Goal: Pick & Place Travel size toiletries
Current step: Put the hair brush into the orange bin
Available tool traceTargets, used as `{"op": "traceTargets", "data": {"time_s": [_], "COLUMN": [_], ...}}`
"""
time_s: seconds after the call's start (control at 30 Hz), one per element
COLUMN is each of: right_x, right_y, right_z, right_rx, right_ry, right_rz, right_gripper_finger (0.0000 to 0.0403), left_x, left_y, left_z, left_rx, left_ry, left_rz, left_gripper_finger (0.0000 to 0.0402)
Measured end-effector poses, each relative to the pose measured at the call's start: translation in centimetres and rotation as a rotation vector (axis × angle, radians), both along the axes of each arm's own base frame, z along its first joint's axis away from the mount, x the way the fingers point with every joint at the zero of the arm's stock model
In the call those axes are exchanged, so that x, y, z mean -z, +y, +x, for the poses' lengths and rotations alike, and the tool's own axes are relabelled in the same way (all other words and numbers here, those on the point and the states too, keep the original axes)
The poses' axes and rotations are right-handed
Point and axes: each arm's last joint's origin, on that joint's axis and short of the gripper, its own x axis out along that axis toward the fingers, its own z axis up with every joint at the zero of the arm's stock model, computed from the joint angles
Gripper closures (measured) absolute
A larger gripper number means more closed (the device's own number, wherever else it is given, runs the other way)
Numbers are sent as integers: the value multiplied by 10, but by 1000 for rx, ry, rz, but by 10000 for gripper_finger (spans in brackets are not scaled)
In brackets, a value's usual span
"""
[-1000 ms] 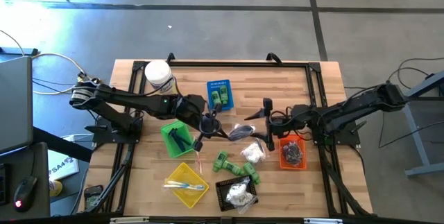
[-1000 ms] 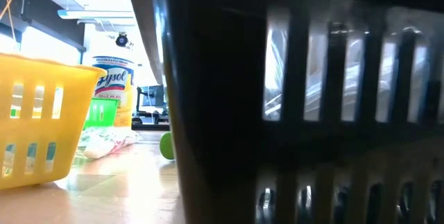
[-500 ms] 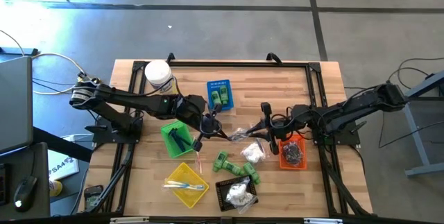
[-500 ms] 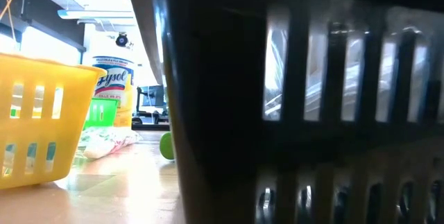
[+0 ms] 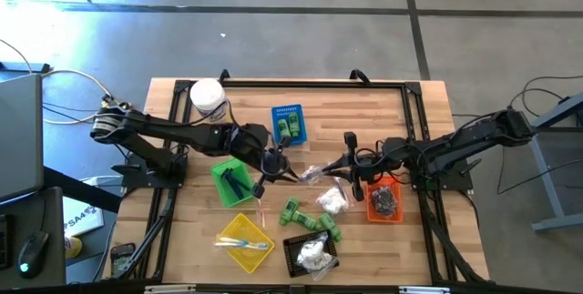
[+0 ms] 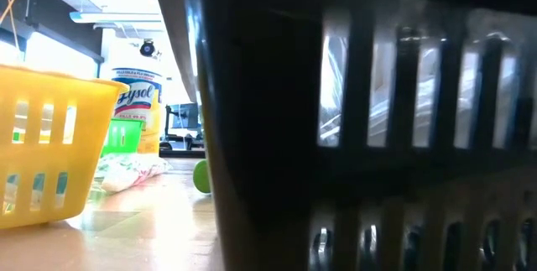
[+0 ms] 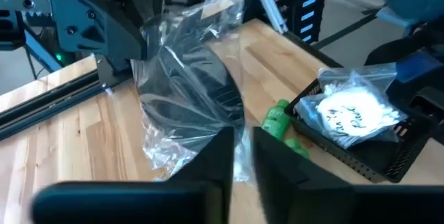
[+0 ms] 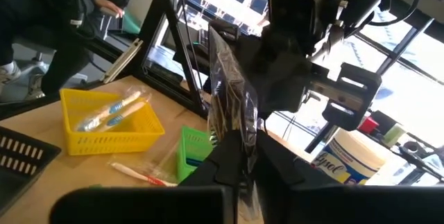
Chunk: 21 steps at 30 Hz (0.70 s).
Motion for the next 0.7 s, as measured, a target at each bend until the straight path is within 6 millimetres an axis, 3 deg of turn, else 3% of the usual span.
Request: {"op": "traceTargets", "data": {"time_s": [0.1, 0.33, 0.43, 0.57, 0.7], "right_x": [0, 0, 0, 0, 0], "right_y": [0, 0, 0, 0, 0], "right_z": [0, 0, 0, 0, 0], "right_rx": [2, 4, 8, 11, 11], "right_ry": [1, 2, 1, -3, -3], "right_rz": [-4, -8, -8, -7, -8], "right_gripper_finger": [383, 396, 394, 392, 396], "left_x": [1, 2, -5, -25, -44], "left_y": [0, -1, 1, 6, 14], "left_z": [0, -2, -16, -46, -86], "left_rx": [10, 11, -23, -124, -351], "left_ry": [10, 42, 84, 112, 136], "left_rz": [-5, -36, -55, -80, -85], "left_gripper_finger": [304, 139, 84, 49, 55]}}
